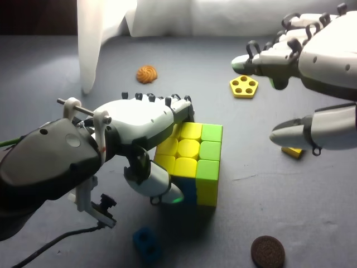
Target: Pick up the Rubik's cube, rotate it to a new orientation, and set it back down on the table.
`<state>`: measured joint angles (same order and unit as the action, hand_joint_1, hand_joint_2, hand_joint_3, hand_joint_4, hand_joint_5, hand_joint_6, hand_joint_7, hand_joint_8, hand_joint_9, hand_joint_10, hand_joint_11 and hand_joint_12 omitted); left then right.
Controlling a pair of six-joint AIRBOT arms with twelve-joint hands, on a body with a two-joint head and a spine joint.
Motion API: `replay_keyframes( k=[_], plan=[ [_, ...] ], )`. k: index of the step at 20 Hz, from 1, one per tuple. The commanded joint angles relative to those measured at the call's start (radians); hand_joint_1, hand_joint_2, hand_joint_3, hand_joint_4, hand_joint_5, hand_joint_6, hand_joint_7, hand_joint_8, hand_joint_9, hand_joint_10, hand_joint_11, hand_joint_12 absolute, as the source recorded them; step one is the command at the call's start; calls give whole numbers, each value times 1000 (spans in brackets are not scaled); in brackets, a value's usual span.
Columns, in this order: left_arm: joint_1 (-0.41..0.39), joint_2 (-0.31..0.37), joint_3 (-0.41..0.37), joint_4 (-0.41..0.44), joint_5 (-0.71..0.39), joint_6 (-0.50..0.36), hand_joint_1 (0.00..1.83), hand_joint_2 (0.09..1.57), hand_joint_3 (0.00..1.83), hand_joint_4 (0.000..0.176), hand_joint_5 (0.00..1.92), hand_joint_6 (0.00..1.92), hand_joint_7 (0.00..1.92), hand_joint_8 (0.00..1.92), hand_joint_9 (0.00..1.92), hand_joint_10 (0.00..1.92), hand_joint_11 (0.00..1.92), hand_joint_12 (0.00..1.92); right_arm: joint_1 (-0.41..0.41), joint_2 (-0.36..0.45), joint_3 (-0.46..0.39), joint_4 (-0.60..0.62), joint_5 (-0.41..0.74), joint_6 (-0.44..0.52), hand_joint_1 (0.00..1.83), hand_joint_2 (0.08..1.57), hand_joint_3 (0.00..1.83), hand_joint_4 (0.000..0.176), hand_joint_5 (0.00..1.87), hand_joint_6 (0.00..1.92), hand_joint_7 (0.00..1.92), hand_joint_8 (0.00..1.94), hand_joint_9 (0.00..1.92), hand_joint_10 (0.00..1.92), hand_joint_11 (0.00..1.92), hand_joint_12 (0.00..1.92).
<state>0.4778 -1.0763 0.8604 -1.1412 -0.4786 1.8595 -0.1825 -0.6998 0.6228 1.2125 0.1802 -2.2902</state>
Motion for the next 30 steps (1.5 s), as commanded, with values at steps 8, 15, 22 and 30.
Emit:
replay_keyframes(
  k=[8,15,22,30],
  plan=[
    [-3,4,8,10,-23,4,797,970,0,32,149,2,286,2,278,111,0,1040,-2,-9,56,-15,11,18,430,1211,2,0,163,1,226,1311,147,1333,0,1085],
    [-42,59,-31,-55,-23,65,719,914,0,77,0,0,0,0,4,1,0,159,1,-15,114,-18,13,67,437,1209,1,0,182,7,235,1321,149,1339,0,1048],
    [-165,127,-82,-203,14,227,479,860,0,74,0,0,0,0,0,0,0,0,-45,1,150,-761,183,903,445,1199,0,0,211,3,302,1065,167,1263,0,1144],
    [-346,231,-136,-404,135,537,444,860,0,59,0,0,0,0,0,0,3,1,-117,-8,239,-1544,262,1383,477,1197,0,0,348,532,239,1326,171,1358,0,1207]
  ],
)
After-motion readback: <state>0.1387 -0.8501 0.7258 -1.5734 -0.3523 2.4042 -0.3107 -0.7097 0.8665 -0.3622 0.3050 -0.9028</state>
